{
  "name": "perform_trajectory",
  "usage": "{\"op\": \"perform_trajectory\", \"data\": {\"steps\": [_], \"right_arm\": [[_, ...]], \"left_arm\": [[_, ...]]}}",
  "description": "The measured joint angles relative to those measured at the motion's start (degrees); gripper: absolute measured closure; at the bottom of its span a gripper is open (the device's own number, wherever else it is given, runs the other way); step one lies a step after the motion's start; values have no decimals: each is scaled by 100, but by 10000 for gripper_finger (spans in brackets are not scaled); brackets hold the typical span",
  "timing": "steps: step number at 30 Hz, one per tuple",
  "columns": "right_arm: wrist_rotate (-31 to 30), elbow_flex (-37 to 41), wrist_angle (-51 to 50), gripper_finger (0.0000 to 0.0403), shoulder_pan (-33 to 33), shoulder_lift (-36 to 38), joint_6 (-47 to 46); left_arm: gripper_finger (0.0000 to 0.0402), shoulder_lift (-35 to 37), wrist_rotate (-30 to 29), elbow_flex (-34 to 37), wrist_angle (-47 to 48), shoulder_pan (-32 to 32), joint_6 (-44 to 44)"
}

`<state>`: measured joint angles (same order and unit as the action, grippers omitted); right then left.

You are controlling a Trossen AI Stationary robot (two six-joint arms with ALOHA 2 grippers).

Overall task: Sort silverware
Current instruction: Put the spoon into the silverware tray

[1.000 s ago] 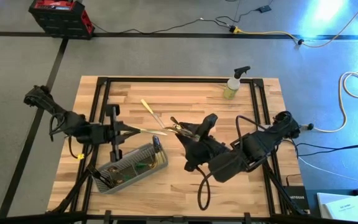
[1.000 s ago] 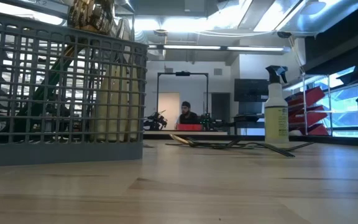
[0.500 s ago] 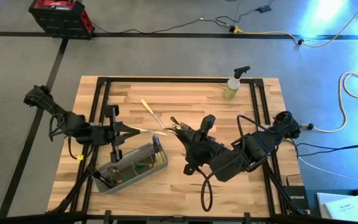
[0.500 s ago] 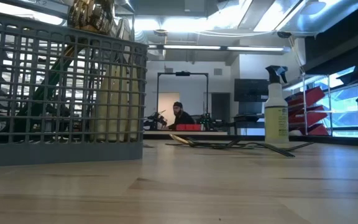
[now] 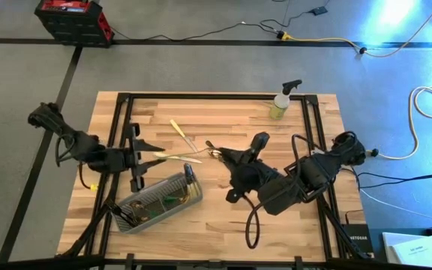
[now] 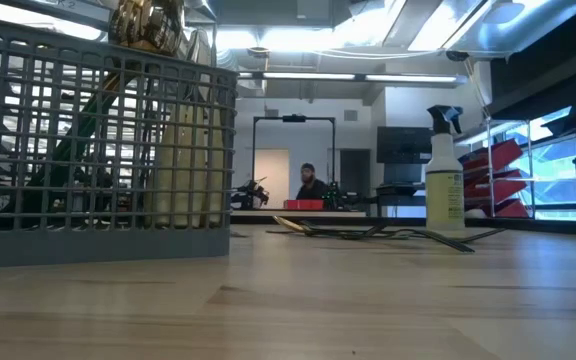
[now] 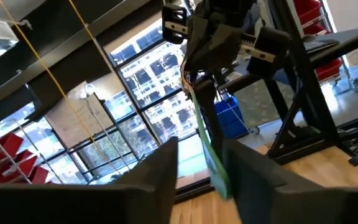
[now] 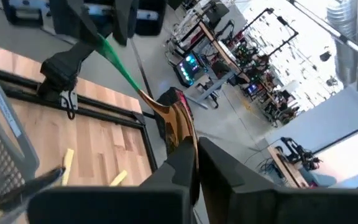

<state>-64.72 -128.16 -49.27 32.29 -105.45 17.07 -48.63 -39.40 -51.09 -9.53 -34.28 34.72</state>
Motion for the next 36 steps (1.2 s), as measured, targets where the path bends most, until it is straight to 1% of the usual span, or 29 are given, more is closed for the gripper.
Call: {"op": "perform_trajectory", "data": {"steps": [3,6,10,12,15,17,21,23,28,31,36], "right_arm": [[-5,0,-531,403,0,101,-541],[-14,0,-1342,403,0,189,-1308],[34,1,-2606,403,-2,192,-2704],[126,2,-2846,403,-7,163,-3393],[331,2,-2825,403,-7,110,-3897],[544,2,-2789,403,-7,56,-4196],[708,2,-2671,403,-7,-87,-4760],[897,2,-2574,403,-7,-187,-4987],[1563,2,-1844,403,-97,-453,-5101],[2159,0,-1410,403,-169,-593,-5196],[2282,2,-1307,403,-200,-799,-5248]], "left_arm": [[236,295,-252,2,339,0,-110],[207,685,-762,2,738,2,-139],[188,1251,-1656,1,1552,2,-185],[187,1510,-2015,2,1910,2,-298],[187,1837,-2157,0,2070,5,-544],[187,1969,-2159,0,2110,5,-538],[187,2163,-2155,1,2115,5,-423],[187,2218,-2158,0,2092,5,-430],[187,2213,-2150,0,2119,5,-428],[186,2215,-2150,2,2112,5,-430],[186,2212,-2144,0,2121,5,-428]]}}
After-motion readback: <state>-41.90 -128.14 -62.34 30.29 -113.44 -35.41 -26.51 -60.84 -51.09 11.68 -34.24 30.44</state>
